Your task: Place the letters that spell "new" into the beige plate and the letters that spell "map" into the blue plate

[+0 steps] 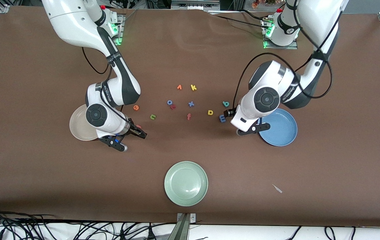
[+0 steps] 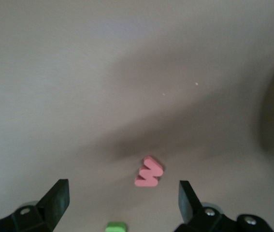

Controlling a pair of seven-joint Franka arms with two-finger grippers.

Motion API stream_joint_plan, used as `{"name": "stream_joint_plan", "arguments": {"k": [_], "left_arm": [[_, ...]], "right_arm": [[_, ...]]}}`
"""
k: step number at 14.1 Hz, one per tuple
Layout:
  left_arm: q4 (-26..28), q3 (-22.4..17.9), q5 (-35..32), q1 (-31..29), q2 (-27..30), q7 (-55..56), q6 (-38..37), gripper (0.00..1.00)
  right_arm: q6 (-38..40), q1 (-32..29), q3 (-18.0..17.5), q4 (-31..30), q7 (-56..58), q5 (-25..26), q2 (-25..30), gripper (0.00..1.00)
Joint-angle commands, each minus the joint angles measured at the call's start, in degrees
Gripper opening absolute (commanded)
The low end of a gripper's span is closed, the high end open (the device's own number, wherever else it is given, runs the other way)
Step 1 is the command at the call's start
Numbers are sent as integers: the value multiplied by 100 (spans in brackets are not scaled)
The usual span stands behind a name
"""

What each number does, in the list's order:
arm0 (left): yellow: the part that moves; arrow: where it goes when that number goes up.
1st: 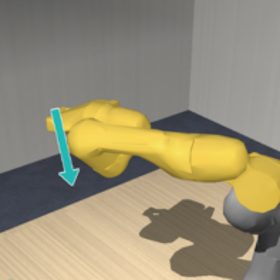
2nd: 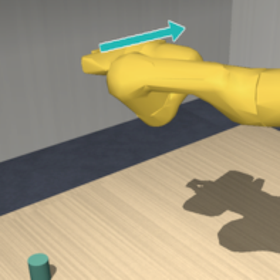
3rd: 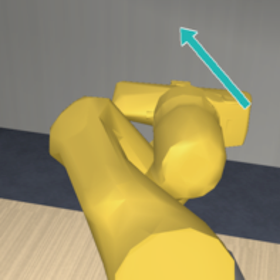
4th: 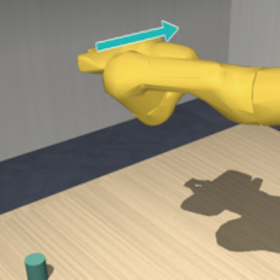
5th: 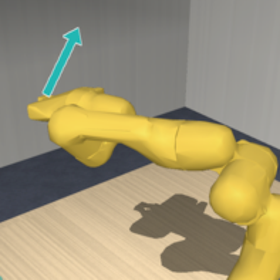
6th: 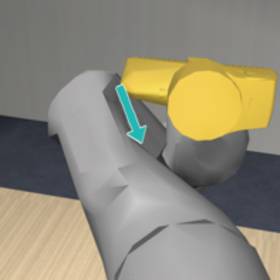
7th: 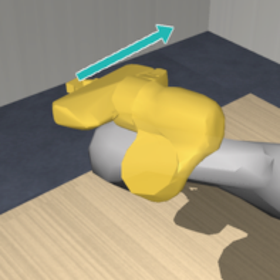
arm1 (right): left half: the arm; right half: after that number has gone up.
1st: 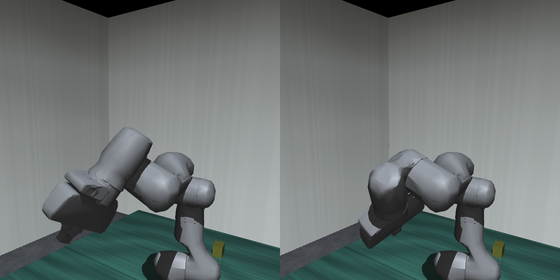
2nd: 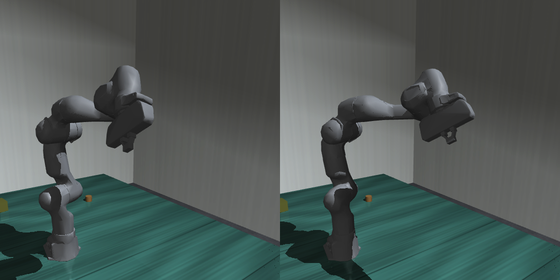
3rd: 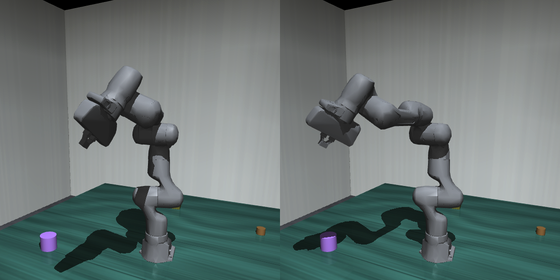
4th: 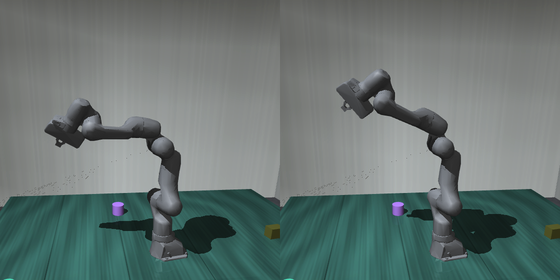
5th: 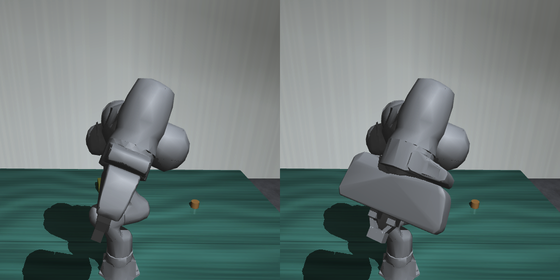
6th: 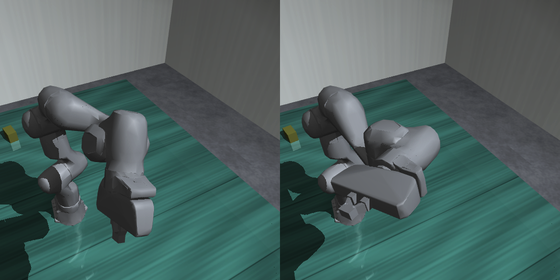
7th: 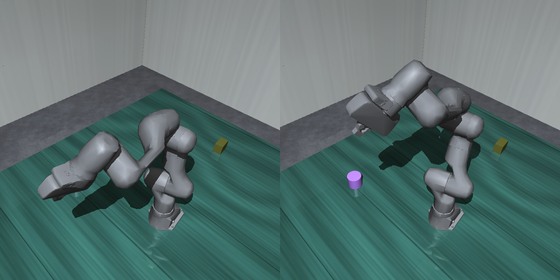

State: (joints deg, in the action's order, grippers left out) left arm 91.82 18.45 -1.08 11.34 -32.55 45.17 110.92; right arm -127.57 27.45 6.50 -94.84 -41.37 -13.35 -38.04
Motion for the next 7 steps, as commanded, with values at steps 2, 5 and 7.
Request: {"name": "stream_joint_plan", "arguments": {"k": [2, 5, 7], "left_arm": [[361, 10, -313, 236, -383, 405, 1069, 92], [459, 10, -797, 387, -621, 501, 1406, 88], [529, 19, -753, 378, -717, 528, 1555, 87]], "right_arm": [[-373, 190, 36, -438, -309, -132, 78, 100], [-487, 208, 36, -571, -345, -132, 69, 99], [-558, 208, 36, -606, -336, -132, 60, 96]]}}
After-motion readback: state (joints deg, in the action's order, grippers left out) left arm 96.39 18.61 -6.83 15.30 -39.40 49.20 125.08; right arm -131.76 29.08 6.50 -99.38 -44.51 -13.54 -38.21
